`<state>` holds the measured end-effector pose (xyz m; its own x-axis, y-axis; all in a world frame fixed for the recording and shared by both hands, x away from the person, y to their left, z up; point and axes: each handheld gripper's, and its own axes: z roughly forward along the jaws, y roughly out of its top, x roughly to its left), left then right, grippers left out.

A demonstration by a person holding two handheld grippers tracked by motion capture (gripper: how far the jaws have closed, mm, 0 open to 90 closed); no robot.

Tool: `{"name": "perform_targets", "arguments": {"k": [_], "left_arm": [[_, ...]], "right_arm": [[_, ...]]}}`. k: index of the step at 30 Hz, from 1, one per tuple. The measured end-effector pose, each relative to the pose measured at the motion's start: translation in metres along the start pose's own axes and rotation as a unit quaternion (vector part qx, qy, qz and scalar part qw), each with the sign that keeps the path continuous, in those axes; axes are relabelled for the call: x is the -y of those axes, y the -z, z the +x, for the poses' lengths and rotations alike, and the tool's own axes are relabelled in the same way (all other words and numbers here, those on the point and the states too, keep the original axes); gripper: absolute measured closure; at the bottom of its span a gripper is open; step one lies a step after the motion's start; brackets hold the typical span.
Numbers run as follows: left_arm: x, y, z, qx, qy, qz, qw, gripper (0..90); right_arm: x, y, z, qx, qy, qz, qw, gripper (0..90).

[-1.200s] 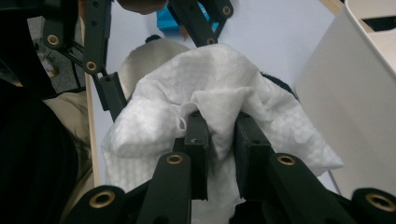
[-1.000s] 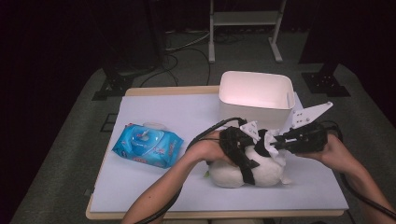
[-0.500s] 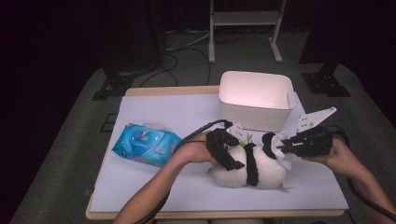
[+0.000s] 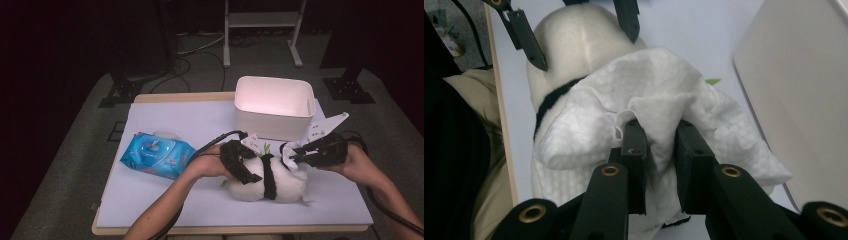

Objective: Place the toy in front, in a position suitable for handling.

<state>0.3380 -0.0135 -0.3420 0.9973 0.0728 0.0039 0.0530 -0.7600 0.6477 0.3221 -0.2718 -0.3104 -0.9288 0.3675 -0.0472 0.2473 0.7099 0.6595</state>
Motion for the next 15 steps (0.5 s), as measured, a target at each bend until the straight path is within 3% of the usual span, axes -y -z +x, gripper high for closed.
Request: {"name": "perform_targets", "arguments": {"k": [6,15], "left_arm": [[0.0001,0.0007,-0.0004,0.000,-0.001,0.001,1.0000,26.0],[0.0009,0.0006,0.0013,0.004,0.001,-0.006,1.0000,27.6]], "right_arm": [[-0.0111,-0.0113,0.0044,-0.013,0.015,0.006,0.9998,75.7],[-0.0017,-0.0067,0.0026,-0.013,0.003,0.004,0.9999,75.7]]}}
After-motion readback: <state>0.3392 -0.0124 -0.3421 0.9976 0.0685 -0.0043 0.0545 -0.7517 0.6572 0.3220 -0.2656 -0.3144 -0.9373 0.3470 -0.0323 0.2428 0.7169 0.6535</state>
